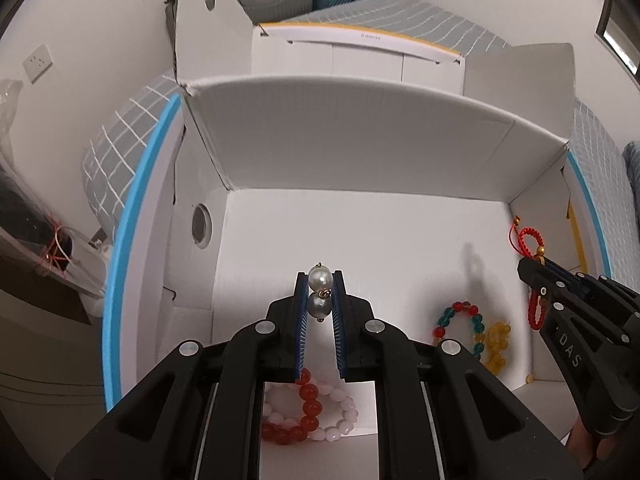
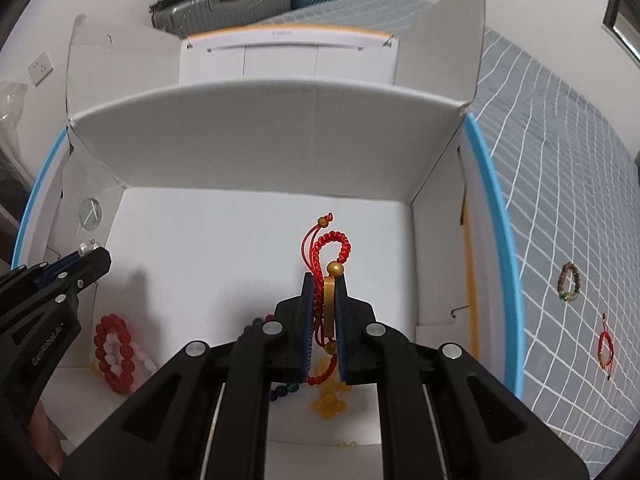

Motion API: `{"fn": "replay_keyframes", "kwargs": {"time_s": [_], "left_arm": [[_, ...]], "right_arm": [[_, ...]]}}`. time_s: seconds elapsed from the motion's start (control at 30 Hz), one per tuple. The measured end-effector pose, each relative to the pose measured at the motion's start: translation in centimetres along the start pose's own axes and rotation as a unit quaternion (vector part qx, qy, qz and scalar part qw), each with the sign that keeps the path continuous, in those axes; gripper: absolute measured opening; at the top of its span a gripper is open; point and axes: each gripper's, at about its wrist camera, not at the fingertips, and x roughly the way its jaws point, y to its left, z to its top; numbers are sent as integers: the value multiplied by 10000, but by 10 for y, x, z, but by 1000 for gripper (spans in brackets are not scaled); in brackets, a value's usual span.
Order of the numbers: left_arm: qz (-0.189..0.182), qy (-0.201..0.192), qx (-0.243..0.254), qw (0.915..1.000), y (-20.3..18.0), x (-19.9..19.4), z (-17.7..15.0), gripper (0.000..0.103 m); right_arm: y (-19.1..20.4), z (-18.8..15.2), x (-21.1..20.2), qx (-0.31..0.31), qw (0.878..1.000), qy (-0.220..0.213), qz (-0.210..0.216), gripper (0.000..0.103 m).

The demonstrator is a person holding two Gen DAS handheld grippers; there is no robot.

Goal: Organize jewelry
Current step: 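Open both tools to drop the pearl piece and red bracelet in the box, then move both tools back from the box toward the last two bracelets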

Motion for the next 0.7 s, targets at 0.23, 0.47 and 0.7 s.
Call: {"fn": "replay_keyframes", "kwargs": {"time_s": [0.23, 0.47, 0.7], "left_arm": [[-33, 46, 33, 10000, -2, 1, -2, 13], [30, -62, 79, 9999, -5, -4, -4, 43], [113, -211, 54, 9997, -2, -12, -2, 71]], "right_arm": [[-3, -2, 8, 74, 9997, 204, 108, 9], [-5, 0, 2, 111, 9994, 73, 312, 36], [-1, -1, -5, 93, 9995, -71, 289, 64]]}}
